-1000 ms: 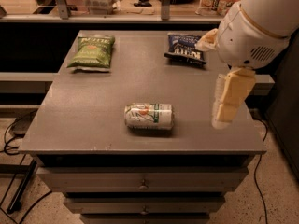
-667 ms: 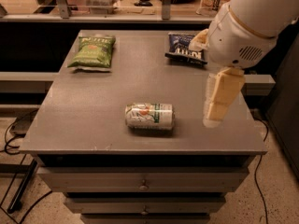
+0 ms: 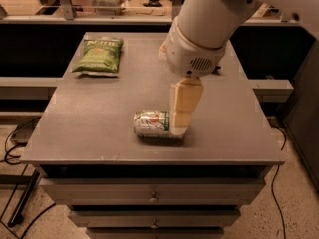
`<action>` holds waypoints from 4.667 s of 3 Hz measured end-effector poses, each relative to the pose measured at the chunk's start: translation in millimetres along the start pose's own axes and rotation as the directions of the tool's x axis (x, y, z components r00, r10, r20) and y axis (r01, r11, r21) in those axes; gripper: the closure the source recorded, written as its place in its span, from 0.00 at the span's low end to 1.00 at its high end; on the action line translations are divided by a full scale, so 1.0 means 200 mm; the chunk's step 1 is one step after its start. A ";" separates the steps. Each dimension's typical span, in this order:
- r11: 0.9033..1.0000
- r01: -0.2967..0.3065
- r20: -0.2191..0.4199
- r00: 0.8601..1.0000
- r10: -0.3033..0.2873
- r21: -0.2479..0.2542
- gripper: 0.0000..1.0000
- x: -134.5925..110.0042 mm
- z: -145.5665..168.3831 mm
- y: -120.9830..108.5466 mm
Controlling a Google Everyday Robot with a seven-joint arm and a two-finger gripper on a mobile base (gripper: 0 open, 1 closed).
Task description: Place 7up can upright
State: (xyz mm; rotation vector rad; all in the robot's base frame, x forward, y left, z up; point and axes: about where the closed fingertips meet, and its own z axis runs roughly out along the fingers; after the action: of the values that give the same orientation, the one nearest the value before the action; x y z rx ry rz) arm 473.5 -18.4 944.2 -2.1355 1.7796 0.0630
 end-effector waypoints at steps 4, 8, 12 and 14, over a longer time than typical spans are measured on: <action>0.998 -0.050 -0.129 0.991 0.044 -0.042 0.00 0.08 0.20 -0.01; 0.982 -0.145 -0.195 0.973 0.121 -0.118 0.00 0.16 0.47 0.07; 0.994 -0.102 -0.111 0.989 0.098 -0.034 0.99 0.01 0.34 0.06; 0.981 -0.107 0.174 0.982 0.078 0.161 1.00 0.09 0.03 0.00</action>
Offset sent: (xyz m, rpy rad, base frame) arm 0.0121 0.0178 -0.0185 -0.0433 0.0040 0.0056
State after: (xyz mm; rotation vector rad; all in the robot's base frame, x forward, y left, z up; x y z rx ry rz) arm 478.2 -33.9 933.2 -1.8715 1.7212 0.1072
